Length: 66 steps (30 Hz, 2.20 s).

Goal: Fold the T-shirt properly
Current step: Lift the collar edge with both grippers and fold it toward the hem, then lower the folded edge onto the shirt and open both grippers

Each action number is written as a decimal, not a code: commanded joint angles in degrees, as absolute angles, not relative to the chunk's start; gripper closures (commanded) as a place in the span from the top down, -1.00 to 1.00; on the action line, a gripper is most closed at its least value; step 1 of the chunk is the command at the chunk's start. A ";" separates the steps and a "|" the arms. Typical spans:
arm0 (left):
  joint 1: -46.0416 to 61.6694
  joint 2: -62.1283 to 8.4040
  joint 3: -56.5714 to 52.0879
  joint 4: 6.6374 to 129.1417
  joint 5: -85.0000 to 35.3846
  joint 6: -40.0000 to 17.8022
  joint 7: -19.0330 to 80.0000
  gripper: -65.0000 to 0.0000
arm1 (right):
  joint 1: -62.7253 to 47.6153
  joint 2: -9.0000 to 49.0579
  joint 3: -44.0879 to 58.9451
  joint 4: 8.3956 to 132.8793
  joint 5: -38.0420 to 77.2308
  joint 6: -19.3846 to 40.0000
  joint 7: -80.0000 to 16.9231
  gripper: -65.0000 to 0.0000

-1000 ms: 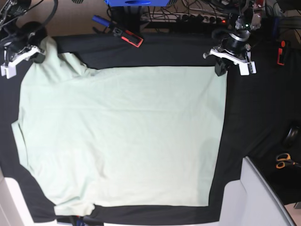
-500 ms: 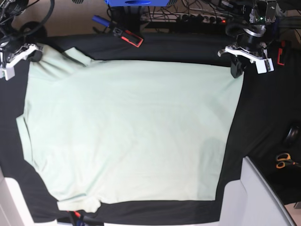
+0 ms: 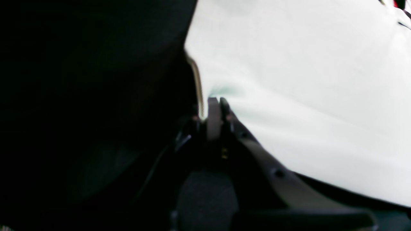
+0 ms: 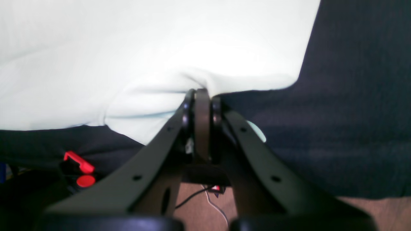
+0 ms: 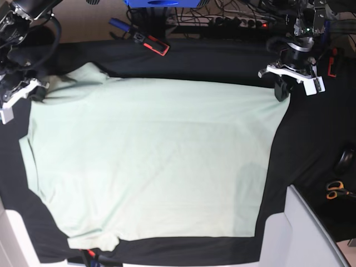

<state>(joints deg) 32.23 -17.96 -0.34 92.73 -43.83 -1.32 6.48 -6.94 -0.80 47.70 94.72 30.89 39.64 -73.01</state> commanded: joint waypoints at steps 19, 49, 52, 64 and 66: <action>20.79 -14.20 -1.10 88.48 -44.09 -1.01 13.93 -1.00 | 2.77 7.78 42.59 82.42 31.60 40.00 -69.76 -1.00; 7.60 -14.11 -0.57 78.20 -44.00 0.48 13.93 -1.00 | 16.04 14.02 36.26 63.87 31.60 39.34 -61.76 -1.00; 6.90 -14.11 -0.57 77.41 -44.00 0.48 13.93 -1.00 | 17.19 14.55 34.86 62.29 31.60 39.34 -61.76 -1.00; 3.12 -14.20 -0.48 73.01 -44.00 0.48 14.02 -1.00 | 20.53 16.13 29.67 56.13 31.69 39.34 -57.63 -1.00; 2.24 -14.20 -0.48 72.40 -44.00 0.48 14.02 -1.00 | 21.85 16.31 28.97 55.60 31.69 39.34 -57.63 -1.00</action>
